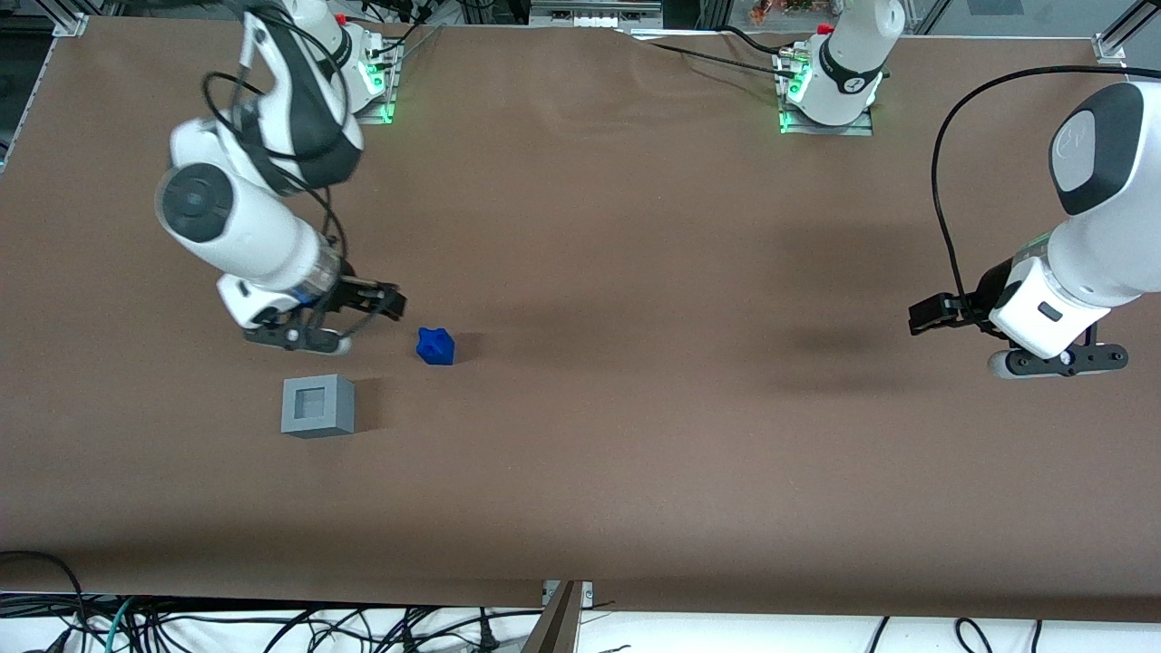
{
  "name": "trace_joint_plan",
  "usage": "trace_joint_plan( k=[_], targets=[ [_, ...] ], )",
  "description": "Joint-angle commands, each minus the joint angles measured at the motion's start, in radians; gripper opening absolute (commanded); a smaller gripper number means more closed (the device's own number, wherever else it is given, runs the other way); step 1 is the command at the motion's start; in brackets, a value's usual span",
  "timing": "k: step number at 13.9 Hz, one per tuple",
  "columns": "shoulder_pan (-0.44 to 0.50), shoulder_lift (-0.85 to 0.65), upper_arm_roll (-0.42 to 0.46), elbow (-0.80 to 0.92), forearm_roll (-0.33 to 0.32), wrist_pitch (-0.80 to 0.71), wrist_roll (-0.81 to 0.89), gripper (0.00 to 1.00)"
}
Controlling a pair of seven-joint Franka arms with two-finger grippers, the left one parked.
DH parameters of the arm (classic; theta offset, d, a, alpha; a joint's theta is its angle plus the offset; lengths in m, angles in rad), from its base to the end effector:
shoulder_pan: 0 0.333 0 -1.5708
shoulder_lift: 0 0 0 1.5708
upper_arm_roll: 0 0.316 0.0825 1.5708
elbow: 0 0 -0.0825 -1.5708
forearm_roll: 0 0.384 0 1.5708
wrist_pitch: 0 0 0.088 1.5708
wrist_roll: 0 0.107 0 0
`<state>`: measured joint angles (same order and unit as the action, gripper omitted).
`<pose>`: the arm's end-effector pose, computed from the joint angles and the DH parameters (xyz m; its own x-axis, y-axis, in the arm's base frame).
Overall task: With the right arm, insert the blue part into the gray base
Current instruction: 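Move the open right gripper over the blue part and lower it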
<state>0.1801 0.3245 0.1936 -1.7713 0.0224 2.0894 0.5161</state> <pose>0.5984 0.2259 0.3812 0.9861 -0.1611 -0.0412 -0.1637 -0.9841 -0.0695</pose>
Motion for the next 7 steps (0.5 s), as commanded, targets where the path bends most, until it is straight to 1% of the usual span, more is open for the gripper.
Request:
trace_joint_plan(
  k=[1, 2, 5, 7],
  targets=[
    [0.035, 0.037, 0.001, -0.071, -0.015, 0.159, 0.061, 0.99],
    [0.048, 0.056, 0.0, -0.086, -0.022, 0.211, 0.079, 0.99],
    [0.061, 0.106, 0.0, -0.097, -0.056, 0.277, 0.116, 0.99],
    [0.076, 0.114, -0.003, -0.132, -0.087, 0.306, 0.124, 0.99]
  ],
)
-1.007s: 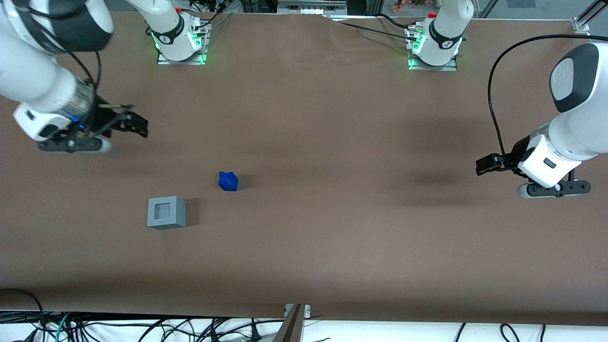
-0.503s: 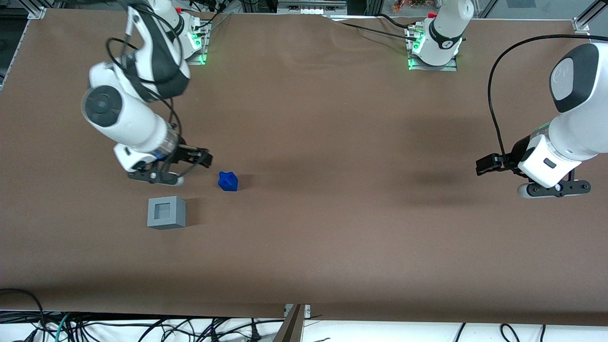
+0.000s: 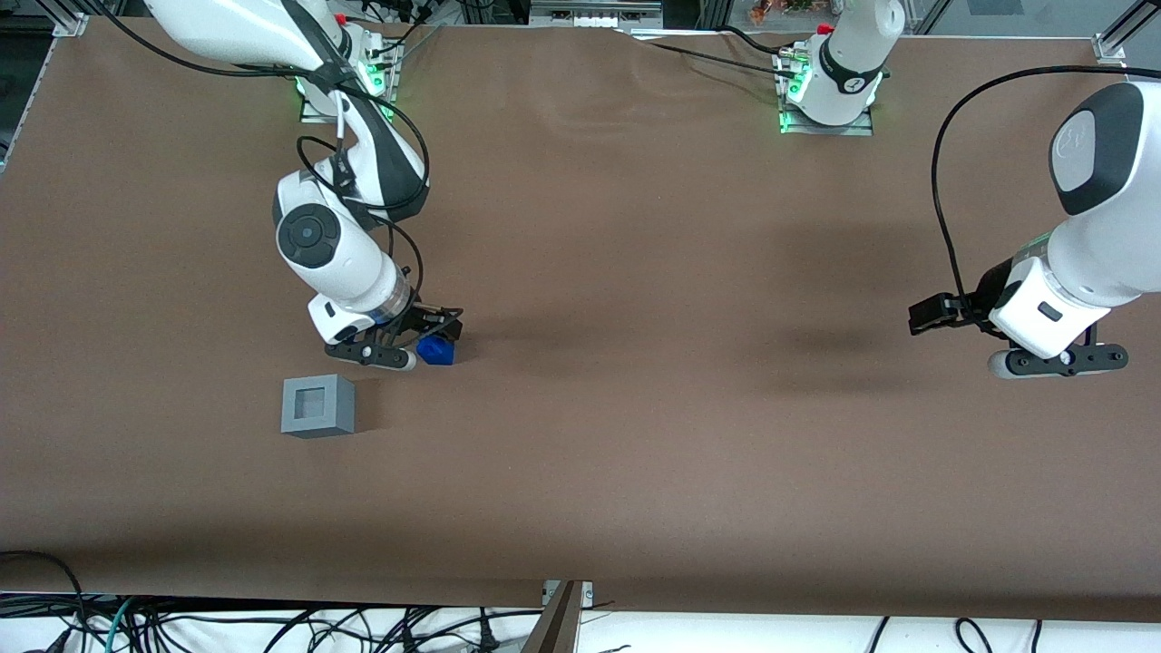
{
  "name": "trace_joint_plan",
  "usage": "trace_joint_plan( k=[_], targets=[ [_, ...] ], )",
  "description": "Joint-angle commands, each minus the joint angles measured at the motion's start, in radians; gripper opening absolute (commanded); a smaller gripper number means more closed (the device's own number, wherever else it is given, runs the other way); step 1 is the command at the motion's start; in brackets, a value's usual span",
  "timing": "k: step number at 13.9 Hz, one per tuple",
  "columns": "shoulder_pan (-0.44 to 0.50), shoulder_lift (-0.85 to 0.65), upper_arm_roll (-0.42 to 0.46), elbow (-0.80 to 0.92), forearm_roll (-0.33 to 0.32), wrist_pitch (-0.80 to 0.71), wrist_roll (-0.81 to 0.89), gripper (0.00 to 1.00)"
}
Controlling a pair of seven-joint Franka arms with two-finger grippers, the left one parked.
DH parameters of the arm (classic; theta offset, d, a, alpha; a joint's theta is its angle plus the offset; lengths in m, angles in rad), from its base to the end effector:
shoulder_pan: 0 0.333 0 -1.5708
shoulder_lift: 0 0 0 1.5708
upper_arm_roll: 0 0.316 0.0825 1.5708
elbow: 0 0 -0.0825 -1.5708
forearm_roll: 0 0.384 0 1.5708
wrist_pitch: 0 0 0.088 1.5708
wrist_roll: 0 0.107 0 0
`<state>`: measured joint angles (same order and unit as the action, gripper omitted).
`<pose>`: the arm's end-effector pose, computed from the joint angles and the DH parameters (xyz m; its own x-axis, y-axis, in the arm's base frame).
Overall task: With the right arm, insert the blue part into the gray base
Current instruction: 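Close the right gripper on the blue part and lift it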
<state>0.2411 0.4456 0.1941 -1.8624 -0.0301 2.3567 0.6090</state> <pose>0.5874 0.2636 0.2878 0.9847 -0.1736 0.0123 -0.1720 -0.9816 -0.0826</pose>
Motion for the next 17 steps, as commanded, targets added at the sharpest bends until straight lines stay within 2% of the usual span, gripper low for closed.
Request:
trace_joint_plan(
  k=[1, 6, 11, 13, 17],
  targets=[
    [0.015, -0.007, -0.004, -0.061, -0.051, 0.05, 0.032, 0.99],
    [0.018, 0.024, -0.004, -0.081, -0.117, 0.087, 0.04, 0.99],
    [0.021, 0.056, -0.005, -0.08, -0.145, 0.127, 0.04, 0.97],
    [0.021, 0.065, -0.007, -0.074, -0.154, 0.136, 0.038, 0.94],
    [0.021, 0.073, -0.015, -0.072, -0.169, 0.142, 0.038, 0.77]
  ],
)
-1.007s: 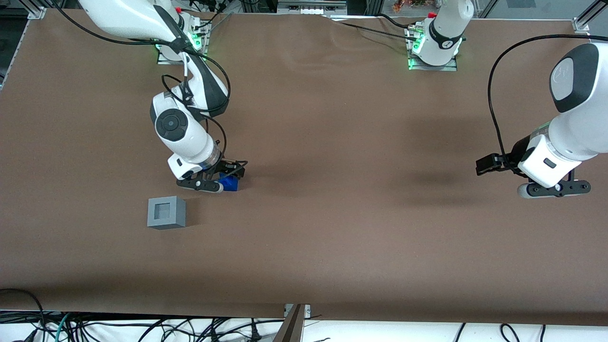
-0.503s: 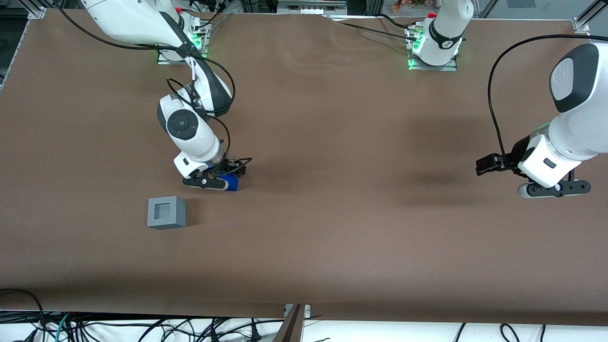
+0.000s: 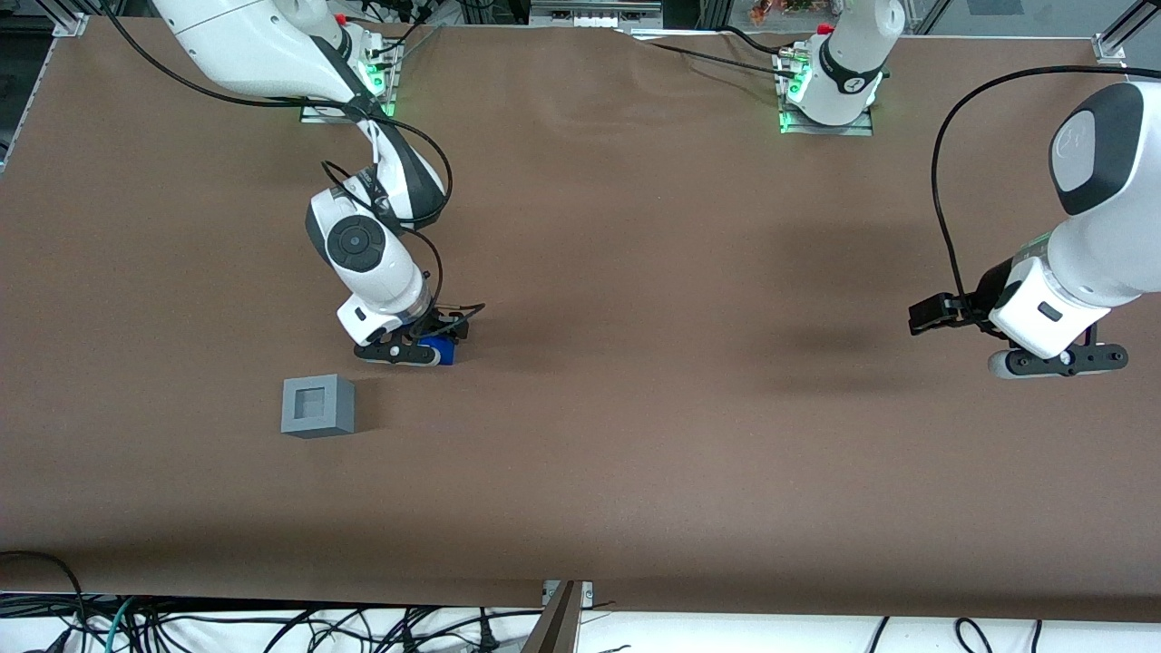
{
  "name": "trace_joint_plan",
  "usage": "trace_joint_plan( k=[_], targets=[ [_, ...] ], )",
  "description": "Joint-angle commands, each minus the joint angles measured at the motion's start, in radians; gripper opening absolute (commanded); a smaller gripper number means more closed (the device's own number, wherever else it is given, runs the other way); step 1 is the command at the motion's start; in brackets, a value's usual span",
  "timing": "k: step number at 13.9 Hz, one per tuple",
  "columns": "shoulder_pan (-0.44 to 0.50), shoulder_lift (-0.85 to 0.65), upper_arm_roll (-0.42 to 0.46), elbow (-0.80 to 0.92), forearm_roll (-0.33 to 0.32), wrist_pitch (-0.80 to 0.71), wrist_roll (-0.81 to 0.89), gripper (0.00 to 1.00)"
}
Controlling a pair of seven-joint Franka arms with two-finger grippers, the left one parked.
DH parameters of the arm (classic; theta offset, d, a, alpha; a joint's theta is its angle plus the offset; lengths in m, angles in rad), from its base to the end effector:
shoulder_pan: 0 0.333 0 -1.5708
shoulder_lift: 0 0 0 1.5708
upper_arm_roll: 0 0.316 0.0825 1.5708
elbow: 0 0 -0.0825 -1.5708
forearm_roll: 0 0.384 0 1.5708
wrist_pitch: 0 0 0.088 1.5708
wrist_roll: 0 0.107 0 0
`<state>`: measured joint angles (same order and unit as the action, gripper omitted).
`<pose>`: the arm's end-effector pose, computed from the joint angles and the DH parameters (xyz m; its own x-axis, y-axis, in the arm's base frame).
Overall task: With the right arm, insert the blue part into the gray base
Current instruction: 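Close the right gripper on the blue part and lift it, then carry the blue part with the right gripper over the gray base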
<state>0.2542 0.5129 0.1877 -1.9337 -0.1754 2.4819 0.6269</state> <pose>0.5703 0.2649 0.2271 0.9959 -0.0746 0.0514 -0.0742 -0.9972 -0.0099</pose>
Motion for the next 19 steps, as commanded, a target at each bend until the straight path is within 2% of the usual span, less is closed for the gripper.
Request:
trace_joint_plan(
  k=[1, 6, 7, 10, 11, 14, 17, 19],
  targets=[
    [0.008, 0.007, -0.008, 0.002, -0.032, 0.017, 0.02, 0.76],
    [0.005, 0.015, -0.011, 0.019, -0.044, 0.017, 0.019, 0.69],
    [0.005, 0.015, -0.011, 0.019, -0.044, 0.017, 0.019, 0.64],
    [0.005, 0.015, -0.011, 0.021, -0.044, 0.017, 0.017, 0.4],
    [0.004, 0.013, -0.011, 0.025, -0.044, 0.015, 0.013, 0.36],
    [-0.007, -0.003, -0.011, 0.051, -0.049, -0.009, -0.021, 0.36],
    [-0.015, -0.024, -0.025, 0.172, -0.039, -0.215, -0.126, 0.36],
    [-0.061, -0.024, -0.025, 0.292, -0.03, -0.38, -0.238, 0.36]
  ],
)
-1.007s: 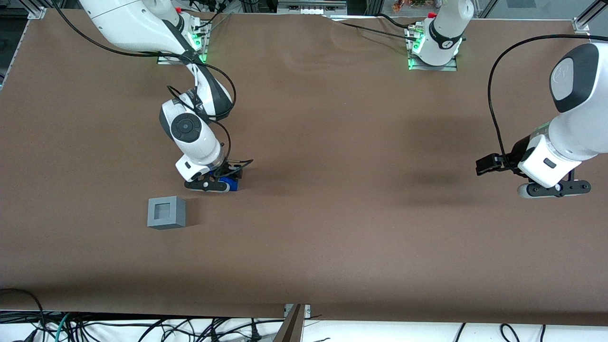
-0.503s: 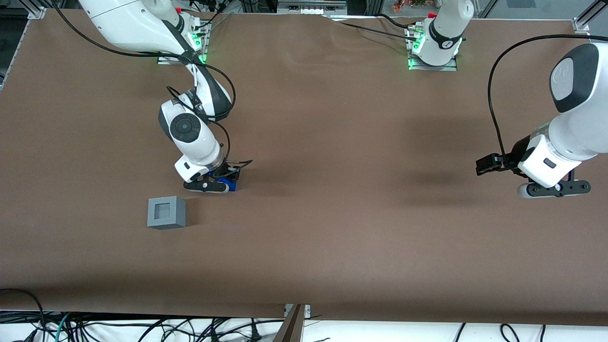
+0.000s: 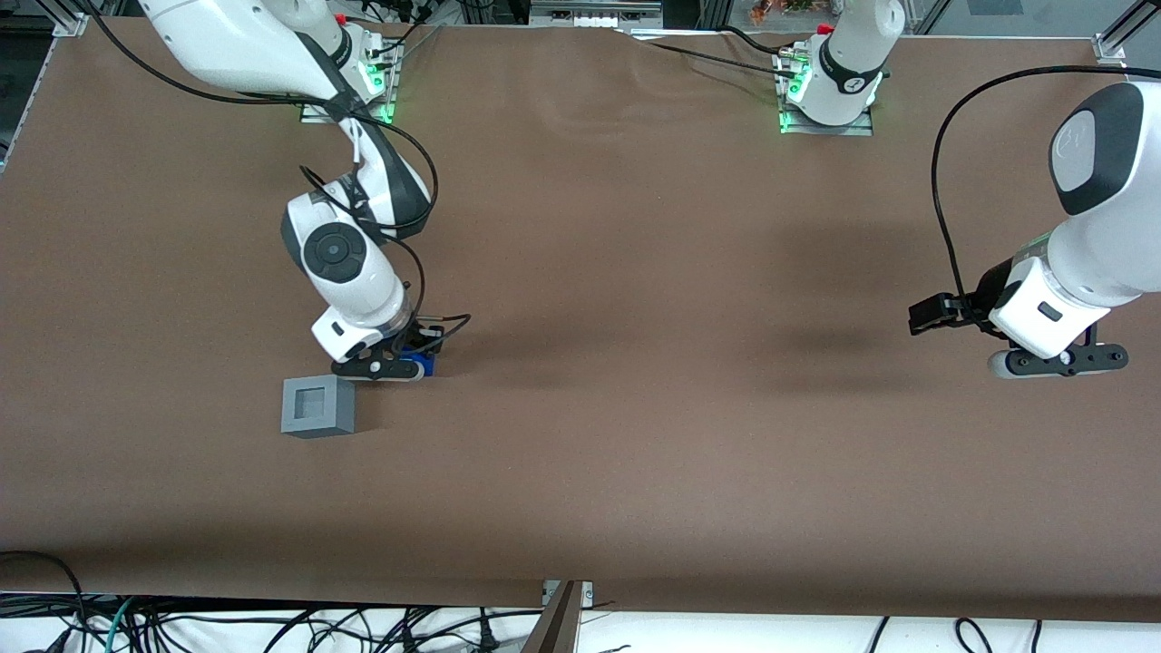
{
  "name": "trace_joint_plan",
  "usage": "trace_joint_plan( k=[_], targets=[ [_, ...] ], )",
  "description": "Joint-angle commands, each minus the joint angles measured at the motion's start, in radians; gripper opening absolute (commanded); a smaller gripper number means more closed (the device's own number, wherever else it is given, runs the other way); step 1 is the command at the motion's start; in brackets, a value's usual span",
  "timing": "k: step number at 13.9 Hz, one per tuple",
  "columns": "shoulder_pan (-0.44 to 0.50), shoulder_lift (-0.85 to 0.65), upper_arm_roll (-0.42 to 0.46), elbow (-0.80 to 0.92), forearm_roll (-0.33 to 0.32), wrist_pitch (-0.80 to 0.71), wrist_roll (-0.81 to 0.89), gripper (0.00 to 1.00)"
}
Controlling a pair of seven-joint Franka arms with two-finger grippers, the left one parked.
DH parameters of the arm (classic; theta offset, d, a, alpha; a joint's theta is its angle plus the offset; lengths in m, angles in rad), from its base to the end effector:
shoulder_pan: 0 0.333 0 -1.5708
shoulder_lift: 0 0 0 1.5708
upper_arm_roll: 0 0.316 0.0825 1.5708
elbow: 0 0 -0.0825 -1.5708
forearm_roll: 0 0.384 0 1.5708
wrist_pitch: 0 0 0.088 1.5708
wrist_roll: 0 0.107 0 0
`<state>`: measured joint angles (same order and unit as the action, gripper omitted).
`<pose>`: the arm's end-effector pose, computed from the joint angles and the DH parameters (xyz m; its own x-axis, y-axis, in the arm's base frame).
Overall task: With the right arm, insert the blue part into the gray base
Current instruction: 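Carry the blue part with the right gripper over the gray base, then lower the blue part into the gray base's socket and press down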
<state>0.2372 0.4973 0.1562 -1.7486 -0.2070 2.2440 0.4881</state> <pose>0.6180 0.2400 0.2922 0.9989 0.0169 0.0433 0.0135 -0.9970 0.0767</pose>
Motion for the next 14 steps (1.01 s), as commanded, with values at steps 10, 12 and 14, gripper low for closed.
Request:
trace_joint_plan(
  k=[10, 12, 14],
  targets=[
    [-0.256, 0.065, 0.003, 0.257, 0.15, -0.201, -0.516, 0.37],
    [-0.26, 0.093, 0.003, 0.291, 0.15, -0.201, -0.525, 0.37],
    [-0.26, 0.101, 0.003, 0.293, 0.149, -0.199, -0.534, 0.37]
  ],
)
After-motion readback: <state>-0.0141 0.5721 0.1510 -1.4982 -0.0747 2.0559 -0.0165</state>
